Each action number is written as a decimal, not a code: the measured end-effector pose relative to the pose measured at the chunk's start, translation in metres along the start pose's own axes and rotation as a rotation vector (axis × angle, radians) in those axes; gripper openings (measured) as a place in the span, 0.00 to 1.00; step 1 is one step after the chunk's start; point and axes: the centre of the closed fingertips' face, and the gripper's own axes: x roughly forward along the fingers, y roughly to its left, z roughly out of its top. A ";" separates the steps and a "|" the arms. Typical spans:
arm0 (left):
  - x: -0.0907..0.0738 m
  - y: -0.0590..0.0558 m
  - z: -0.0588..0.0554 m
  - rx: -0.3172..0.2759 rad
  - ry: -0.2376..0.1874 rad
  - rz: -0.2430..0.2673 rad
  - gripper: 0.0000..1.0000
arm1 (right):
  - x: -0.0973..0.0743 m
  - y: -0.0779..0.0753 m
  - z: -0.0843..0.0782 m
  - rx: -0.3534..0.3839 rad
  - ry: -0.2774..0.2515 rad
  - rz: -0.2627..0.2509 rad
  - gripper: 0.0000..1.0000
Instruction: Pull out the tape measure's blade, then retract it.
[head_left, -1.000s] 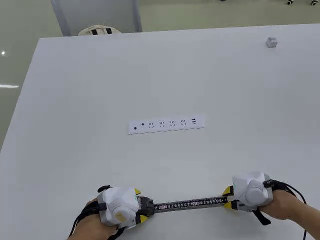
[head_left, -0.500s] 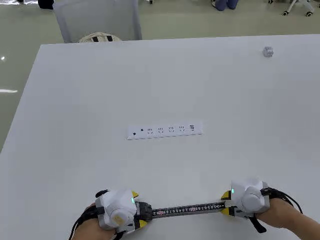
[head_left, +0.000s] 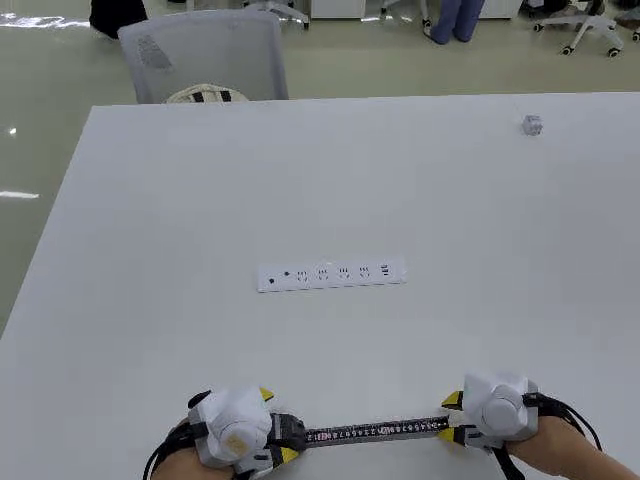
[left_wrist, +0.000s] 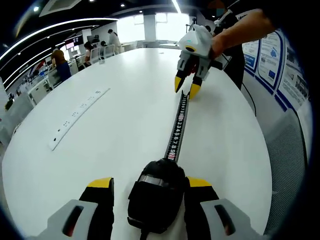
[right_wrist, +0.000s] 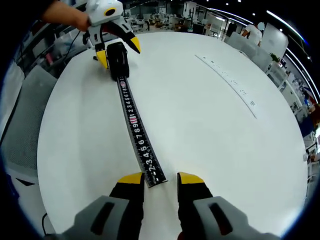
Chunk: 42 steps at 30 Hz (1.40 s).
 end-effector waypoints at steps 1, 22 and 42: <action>-0.002 0.001 0.000 -0.009 -0.001 0.008 0.55 | -0.002 0.000 0.001 0.009 -0.003 -0.004 0.26; -0.031 0.003 -0.011 -0.172 -0.038 0.121 0.64 | -0.019 0.008 0.007 0.192 -0.068 -0.103 0.39; -0.051 -0.008 -0.019 -0.292 -0.069 0.195 0.74 | -0.032 0.033 0.011 0.369 -0.151 -0.177 0.50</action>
